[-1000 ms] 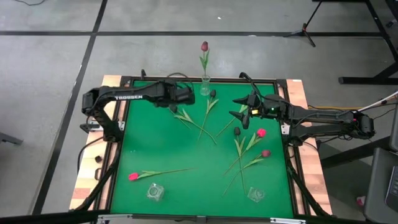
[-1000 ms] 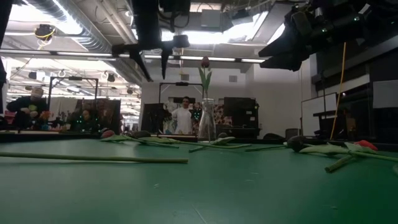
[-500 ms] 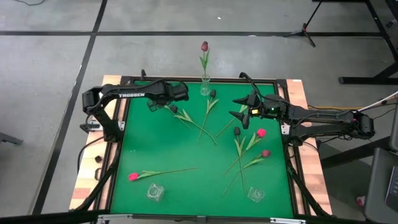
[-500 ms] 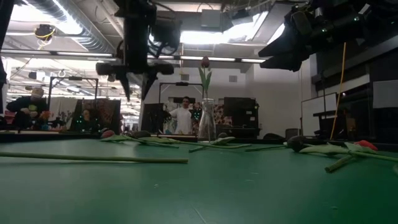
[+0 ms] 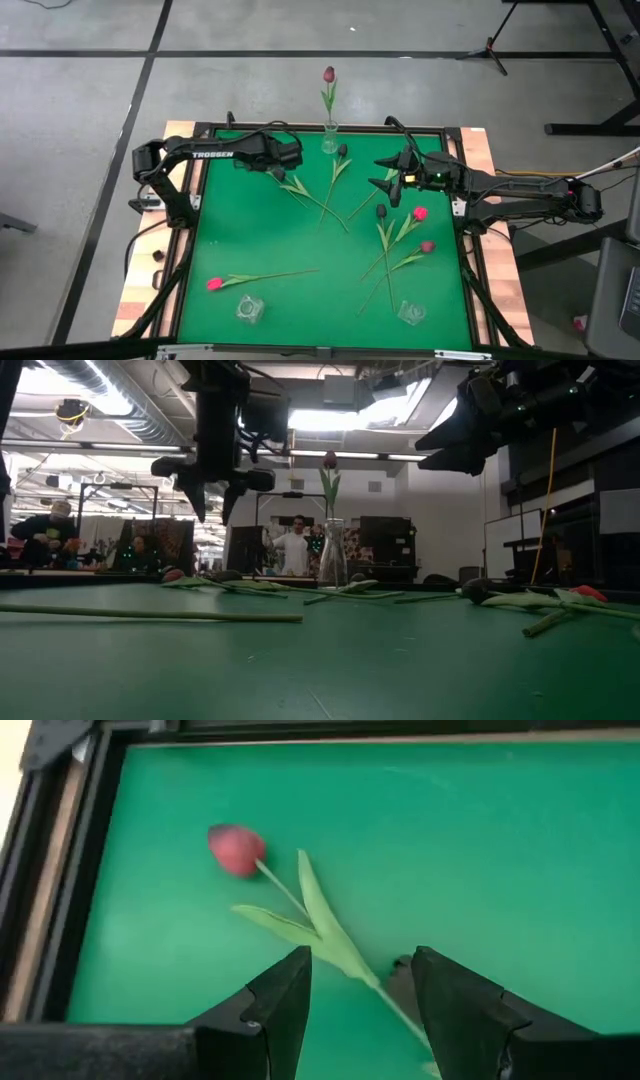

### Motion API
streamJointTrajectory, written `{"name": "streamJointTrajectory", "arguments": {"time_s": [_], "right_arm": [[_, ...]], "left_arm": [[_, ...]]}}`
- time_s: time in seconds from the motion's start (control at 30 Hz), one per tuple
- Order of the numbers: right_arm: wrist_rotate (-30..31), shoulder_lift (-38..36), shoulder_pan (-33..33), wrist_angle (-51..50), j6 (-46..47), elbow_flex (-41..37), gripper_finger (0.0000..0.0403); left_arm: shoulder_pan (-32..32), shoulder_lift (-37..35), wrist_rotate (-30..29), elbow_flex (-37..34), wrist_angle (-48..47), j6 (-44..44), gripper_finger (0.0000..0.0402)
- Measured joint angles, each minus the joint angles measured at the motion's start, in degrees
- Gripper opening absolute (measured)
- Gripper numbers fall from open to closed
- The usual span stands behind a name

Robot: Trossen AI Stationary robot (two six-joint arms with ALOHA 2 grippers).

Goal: Sort flowers into vase by color
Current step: Put the top dark red tulip into the top transparent vase

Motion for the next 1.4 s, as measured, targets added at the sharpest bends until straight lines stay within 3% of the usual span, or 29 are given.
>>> {"name": "streamJointTrajectory", "arguments": {"time_s": [0.53,0.67,1.03,1.2,1.4], "right_arm": [[-1.9,0.0,0.0,-2.8,0.0,0.0,0.0303],[-1.9,0.0,0.0,-4.2,0.0,0.0,0.0303],[-1.9,0.0,0.0,-4.5,0.0,0.0,0.0303],[-1.9,0.0,0.0,-4.4,0.0,0.0,0.0303],[-1.9,0.0,0.0,-4.4,-0.5,0.0,0.0303]], "left_arm": [[-0.3,0.0,3.6,0.0,7.9,-6.8,0.0171],[0.3,0.0,1.2,0.0,7.3,-7.5,0.0171],[2.3,0.0,-0.3,-0.1,2.2,-20.3,0.0171],[2.4,-0.1,0.0,-4.3,3.0,-28.4,0.0171],[2.3,0.0,0.0,-10.0,11.1,-30.1,0.0171]]}}
